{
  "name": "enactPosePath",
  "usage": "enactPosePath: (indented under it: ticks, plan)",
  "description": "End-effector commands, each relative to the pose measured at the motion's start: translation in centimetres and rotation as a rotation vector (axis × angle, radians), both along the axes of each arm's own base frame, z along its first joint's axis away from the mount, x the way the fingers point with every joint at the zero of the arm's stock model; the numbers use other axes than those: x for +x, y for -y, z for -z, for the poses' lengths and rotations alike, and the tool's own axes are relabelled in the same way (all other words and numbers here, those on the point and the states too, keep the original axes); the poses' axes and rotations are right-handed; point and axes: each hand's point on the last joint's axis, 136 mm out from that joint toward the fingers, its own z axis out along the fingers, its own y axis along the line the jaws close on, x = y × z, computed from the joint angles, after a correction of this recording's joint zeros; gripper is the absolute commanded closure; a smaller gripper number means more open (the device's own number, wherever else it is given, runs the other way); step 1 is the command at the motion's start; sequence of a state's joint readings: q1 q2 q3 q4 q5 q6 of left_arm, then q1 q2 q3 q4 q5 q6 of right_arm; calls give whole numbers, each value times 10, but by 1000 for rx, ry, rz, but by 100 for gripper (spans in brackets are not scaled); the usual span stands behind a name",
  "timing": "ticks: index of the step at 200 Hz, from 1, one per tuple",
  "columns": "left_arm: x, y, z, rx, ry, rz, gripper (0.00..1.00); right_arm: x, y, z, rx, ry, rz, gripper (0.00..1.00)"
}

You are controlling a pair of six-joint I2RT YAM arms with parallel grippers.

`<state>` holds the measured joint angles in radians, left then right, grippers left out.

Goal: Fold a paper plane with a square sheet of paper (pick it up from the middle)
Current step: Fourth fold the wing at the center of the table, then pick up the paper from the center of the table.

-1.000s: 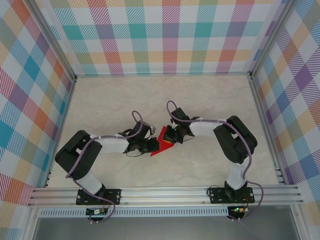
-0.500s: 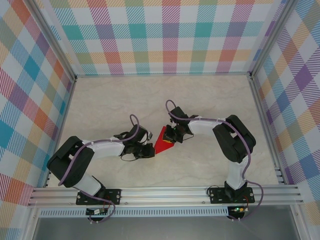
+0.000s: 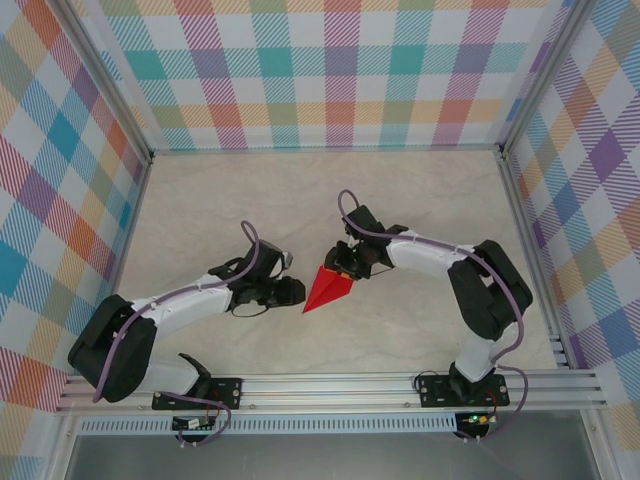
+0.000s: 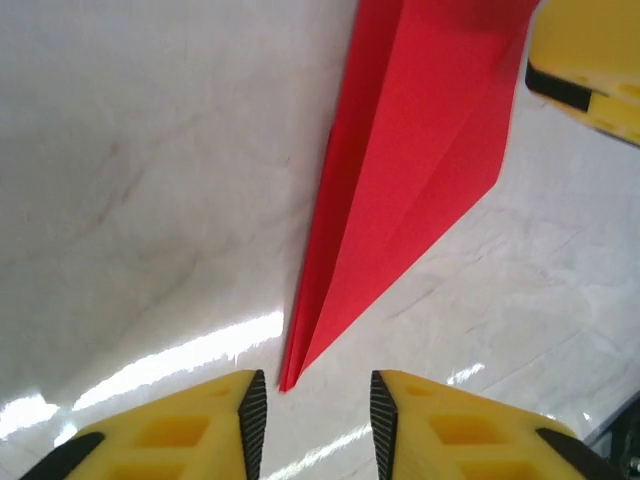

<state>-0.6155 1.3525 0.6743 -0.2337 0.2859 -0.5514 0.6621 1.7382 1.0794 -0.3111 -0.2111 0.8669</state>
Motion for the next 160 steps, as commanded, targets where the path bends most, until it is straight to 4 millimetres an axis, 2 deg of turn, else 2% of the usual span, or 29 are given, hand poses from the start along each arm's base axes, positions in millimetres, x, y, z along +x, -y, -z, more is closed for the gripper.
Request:
enactPosePath:
  ticks: [1, 27, 66, 114, 133, 160]
  plan:
    - [31, -10, -15, 19, 74, -123, 56, 0, 22, -6, -69, 3, 107, 56]
    - [53, -20, -20, 61, 125, -206, 39, -2, 31, 0, -82, -20, 186, 48]
    - [71, -33, -14, 127, 135, -267, 21, 1, 27, 14, -56, -46, 230, 46]
    - [80, -39, -9, 105, 111, -278, 8, 10, 4, 23, 20, -58, 193, 54]
    - [80, -48, -7, 130, 108, -292, 0, 12, -2, 27, 42, -64, 180, 57]
    - [79, -55, -5, 151, 98, -302, 0, 13, -13, 28, 91, -57, 147, 63]
